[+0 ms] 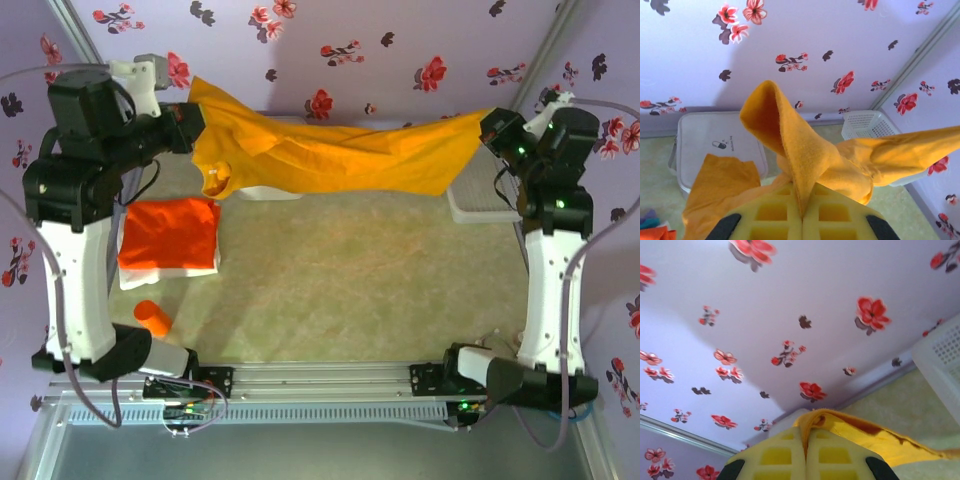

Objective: Fold and stack the t-shirts

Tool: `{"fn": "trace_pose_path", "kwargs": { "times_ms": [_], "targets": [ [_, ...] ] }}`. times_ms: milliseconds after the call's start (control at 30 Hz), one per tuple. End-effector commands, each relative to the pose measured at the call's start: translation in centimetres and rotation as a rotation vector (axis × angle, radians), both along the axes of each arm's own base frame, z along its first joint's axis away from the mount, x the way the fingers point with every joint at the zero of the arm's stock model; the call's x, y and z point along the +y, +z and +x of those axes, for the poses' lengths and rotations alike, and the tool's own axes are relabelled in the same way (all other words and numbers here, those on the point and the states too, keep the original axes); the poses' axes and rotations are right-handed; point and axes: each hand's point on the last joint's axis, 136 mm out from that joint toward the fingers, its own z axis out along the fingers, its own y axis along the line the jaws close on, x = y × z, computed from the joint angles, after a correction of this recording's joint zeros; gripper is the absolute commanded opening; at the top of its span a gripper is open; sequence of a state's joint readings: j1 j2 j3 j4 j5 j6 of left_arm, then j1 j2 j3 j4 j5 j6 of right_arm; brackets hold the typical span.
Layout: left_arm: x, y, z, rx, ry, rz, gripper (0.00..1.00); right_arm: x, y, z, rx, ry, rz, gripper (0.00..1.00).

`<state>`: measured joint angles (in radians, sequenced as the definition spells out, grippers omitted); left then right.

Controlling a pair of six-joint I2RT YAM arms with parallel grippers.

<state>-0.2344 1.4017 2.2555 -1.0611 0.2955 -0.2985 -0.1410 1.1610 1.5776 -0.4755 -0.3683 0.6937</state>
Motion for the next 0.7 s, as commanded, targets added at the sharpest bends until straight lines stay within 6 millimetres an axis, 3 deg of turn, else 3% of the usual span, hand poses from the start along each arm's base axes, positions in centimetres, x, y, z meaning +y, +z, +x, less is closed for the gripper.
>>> {"fn": "trace_pose_path", "kwargs": {
  "times_ms": [0,200,400,533,667],
  "targets": [
    [0.4,3.3,-3.4,-0.185,-0.048,0.028,0.00,-0.3,4.3,-3.7,-0.172,-0.051,-0.070,0.00],
    [-0.1,5.2,-10.8,-0.268,-0.170,-0.068,0.00,0.1,6.7,-10.0,-0.308,-0.081,-0.151,0.00],
    [0.3,9.2,-17.9,-0.466,-0.253,-0.094,0.00,1.6,8.9,-17.0,-0.515,-0.069,-0.224,0.00],
    [0.7,9.8,-19.3,-0.509,-0.247,-0.103,0.00,1.0,9.4,-19.7,-0.547,-0.130,-0.237,0.00],
    [1.2,8.4,-16.6,-0.443,-0.173,-0.116,0.00,-0.3,8.1,-18.6,-0.460,-0.186,-0.185,0.00]
  ]
}}
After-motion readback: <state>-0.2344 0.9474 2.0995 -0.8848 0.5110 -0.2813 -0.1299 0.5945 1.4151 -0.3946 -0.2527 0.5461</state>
